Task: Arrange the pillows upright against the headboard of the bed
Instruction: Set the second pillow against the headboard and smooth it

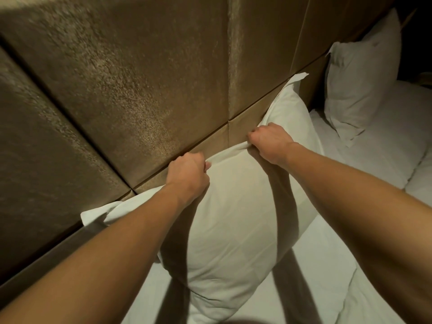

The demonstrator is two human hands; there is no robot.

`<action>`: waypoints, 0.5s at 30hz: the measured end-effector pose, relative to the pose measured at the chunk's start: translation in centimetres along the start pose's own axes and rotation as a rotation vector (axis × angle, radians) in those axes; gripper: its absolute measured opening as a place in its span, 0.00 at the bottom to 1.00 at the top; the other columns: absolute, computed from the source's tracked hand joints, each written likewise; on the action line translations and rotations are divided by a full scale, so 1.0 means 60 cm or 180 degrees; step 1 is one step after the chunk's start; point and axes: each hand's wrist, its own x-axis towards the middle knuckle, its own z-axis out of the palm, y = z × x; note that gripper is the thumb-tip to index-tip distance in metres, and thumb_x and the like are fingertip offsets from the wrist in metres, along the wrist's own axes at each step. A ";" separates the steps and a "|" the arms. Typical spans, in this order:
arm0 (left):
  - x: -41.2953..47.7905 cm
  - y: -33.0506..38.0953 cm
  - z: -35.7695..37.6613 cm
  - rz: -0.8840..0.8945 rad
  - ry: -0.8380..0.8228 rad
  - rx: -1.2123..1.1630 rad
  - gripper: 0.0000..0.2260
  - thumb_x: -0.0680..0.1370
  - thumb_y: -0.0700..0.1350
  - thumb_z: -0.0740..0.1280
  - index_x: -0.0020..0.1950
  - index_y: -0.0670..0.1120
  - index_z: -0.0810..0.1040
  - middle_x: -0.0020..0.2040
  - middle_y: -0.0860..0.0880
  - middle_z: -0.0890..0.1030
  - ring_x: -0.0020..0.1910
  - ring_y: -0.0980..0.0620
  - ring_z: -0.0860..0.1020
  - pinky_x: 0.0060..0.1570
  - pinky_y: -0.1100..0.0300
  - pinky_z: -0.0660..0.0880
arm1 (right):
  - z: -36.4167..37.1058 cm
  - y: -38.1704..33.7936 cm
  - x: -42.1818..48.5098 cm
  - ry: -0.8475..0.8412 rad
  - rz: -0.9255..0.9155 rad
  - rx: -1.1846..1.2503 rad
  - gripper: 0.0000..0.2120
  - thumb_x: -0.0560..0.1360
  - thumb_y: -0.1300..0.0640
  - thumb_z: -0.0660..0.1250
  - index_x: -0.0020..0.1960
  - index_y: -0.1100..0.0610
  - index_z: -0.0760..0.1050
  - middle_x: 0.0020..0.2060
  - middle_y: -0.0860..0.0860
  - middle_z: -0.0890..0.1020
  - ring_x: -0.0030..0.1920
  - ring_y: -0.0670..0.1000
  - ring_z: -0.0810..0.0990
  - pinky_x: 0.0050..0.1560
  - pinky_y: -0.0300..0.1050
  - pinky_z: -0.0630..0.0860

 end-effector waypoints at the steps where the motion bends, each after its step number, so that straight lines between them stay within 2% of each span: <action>1: -0.001 -0.001 0.000 -0.0003 0.0017 -0.0025 0.11 0.83 0.51 0.60 0.47 0.47 0.74 0.45 0.45 0.82 0.44 0.42 0.80 0.42 0.52 0.72 | 0.002 0.000 0.000 -0.0011 0.0004 -0.0006 0.08 0.80 0.55 0.63 0.57 0.53 0.77 0.51 0.53 0.82 0.50 0.54 0.80 0.56 0.50 0.76; 4: -0.006 -0.002 0.000 -0.0008 0.0018 -0.0087 0.11 0.83 0.50 0.59 0.47 0.46 0.74 0.44 0.44 0.81 0.43 0.42 0.80 0.44 0.50 0.76 | 0.005 -0.001 -0.004 0.0006 0.0013 -0.0042 0.08 0.80 0.55 0.63 0.57 0.53 0.77 0.51 0.53 0.81 0.49 0.54 0.79 0.55 0.50 0.76; 8: -0.005 0.002 -0.005 -0.0020 -0.0060 -0.0053 0.10 0.83 0.49 0.60 0.44 0.46 0.71 0.44 0.44 0.80 0.45 0.41 0.79 0.42 0.52 0.72 | -0.002 -0.004 -0.005 -0.0049 0.0053 0.0022 0.08 0.80 0.54 0.64 0.57 0.53 0.79 0.50 0.53 0.82 0.49 0.55 0.81 0.55 0.50 0.78; 12: -0.007 0.013 -0.018 0.0013 -0.0116 0.0166 0.07 0.80 0.47 0.65 0.51 0.45 0.80 0.48 0.43 0.83 0.49 0.41 0.81 0.47 0.51 0.76 | -0.020 -0.004 -0.007 -0.0127 0.0124 0.0089 0.08 0.79 0.56 0.65 0.58 0.53 0.78 0.50 0.53 0.82 0.49 0.56 0.81 0.54 0.52 0.79; 15: 0.014 0.012 -0.039 0.0063 0.0194 0.0177 0.09 0.79 0.47 0.66 0.51 0.44 0.83 0.47 0.41 0.84 0.49 0.38 0.82 0.48 0.49 0.79 | -0.031 0.014 0.002 0.0085 0.0249 0.0140 0.07 0.80 0.58 0.63 0.56 0.55 0.77 0.50 0.56 0.81 0.50 0.58 0.80 0.53 0.53 0.77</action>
